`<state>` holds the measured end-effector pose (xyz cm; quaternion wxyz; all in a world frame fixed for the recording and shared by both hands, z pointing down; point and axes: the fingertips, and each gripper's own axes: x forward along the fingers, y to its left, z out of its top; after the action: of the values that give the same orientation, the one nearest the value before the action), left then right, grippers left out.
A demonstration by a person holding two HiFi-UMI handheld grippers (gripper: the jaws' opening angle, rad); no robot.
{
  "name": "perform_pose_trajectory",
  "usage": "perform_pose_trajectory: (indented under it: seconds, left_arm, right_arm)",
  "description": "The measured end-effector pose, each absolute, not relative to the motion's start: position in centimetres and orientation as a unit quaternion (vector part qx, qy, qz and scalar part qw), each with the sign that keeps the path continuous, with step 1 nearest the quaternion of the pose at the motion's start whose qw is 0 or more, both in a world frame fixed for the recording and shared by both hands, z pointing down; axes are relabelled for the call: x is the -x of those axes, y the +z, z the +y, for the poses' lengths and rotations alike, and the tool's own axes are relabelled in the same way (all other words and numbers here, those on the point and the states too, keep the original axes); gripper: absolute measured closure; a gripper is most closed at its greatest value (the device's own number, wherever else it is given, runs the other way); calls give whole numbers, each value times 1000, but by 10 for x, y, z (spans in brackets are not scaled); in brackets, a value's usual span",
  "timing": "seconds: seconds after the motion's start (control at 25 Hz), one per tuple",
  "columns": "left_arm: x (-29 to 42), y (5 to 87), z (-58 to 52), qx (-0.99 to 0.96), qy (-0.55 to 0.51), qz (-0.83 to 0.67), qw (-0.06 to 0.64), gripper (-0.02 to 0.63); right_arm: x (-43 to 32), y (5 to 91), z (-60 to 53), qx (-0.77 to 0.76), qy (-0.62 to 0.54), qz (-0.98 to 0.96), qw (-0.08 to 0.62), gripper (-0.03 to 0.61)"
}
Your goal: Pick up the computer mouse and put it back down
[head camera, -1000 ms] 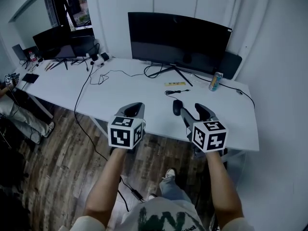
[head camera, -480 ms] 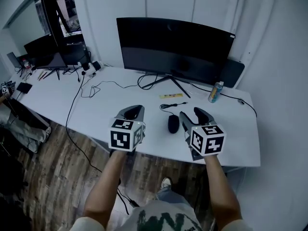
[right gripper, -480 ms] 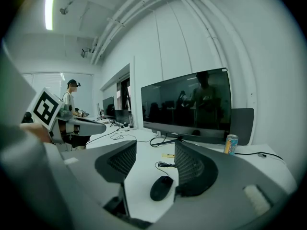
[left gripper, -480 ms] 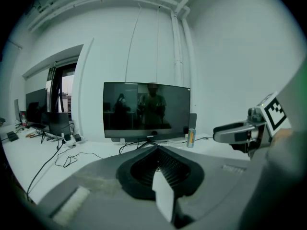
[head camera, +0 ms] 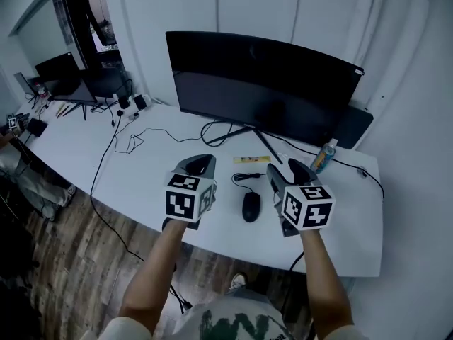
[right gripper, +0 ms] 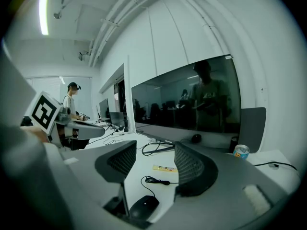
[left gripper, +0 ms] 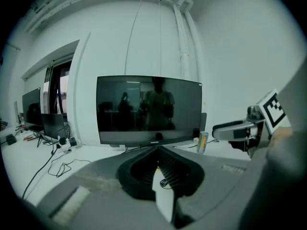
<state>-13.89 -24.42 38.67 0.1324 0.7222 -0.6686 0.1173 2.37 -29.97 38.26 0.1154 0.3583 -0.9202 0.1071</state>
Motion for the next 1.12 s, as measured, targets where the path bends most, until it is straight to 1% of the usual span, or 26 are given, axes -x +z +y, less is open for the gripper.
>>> perform_pose_trajectory:
  seconds: [0.2, 0.72, 1.12]
  left_arm:
    - [144, 386, -263, -714, 117, -677, 135, 609]
    - [136, 390, -304, -714, 125, -676, 135, 609]
    - [134, 401, -317, -735, 132, -651, 139, 609]
  right_arm:
    - [-21, 384, -320, -350, 113, -923, 115, 327]
    - [-28, 391, -353, -347, 125, -923, 112, 327]
    - [-35, 395, -358, -381, 129, -909, 111, 325]
